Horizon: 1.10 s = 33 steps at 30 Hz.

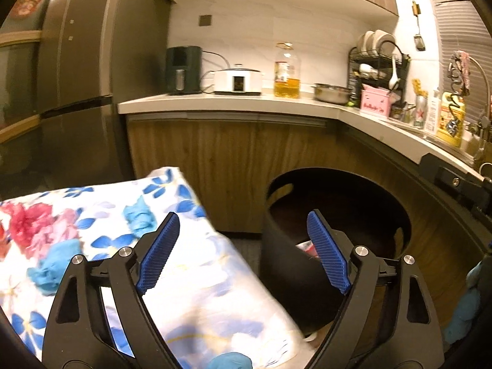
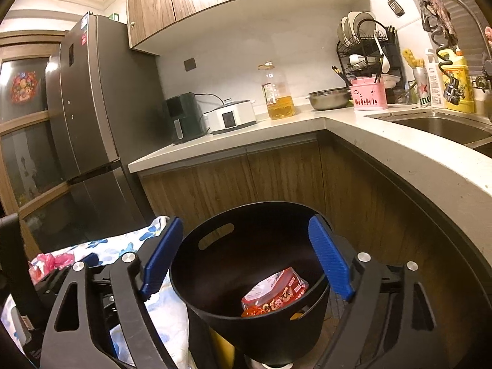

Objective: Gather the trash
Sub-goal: 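Move both open tools back over the table toward the gloves and bags, then grasp a blue glove with the left tool while the right grasps a pink bag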

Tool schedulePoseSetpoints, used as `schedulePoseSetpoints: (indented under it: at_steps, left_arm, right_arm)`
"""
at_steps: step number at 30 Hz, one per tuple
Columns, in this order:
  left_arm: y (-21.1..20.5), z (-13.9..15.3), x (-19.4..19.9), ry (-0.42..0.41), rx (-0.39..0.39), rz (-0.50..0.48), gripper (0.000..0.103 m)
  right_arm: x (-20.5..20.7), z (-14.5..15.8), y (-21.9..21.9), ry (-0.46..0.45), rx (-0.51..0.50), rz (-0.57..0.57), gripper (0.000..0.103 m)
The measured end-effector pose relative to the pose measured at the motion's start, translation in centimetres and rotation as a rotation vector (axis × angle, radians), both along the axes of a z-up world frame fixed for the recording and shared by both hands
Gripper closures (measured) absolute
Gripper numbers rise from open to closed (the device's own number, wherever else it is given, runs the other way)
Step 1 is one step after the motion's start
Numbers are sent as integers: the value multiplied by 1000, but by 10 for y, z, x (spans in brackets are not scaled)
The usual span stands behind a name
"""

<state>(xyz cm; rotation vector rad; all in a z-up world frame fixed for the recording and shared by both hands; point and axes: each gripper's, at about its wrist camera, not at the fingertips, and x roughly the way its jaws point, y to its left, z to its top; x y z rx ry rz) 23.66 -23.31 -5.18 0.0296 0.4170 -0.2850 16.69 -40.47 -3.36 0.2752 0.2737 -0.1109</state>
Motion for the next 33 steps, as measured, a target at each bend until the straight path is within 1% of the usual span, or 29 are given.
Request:
schedulePoseSetpoints:
  at_steps: [5,7,16,19,24,28,33]
  left_arm:
    - [26,-1,-11,-11,-4,75,18]
    - [39,-1,-15,-19,2,121,18]
    - [105,-5,-28,-41,8,303,18]
    - [125,-7,-32,-55,20,349,18]
    - [154,-16,-35,-60,27,396,18]
    - [171,-23,-33,-45,29,417,18]
    - [177,-31,-20,-31,43,419,20]
  right_arm:
    - [-5,0,11,-4,-6,11,21]
    - [-7,1,17,-8,-14,17,21]
    - [-12,-3,58,-28,-36,71,21]
    - [-13,-5,75,-32,-45,99,21]
    - [-9,-9,101,-24,-45,145,21]
    - [-6,-10,121,-22,-61,188,21]
    - [-1,-8,140,-27,-77,219,21]
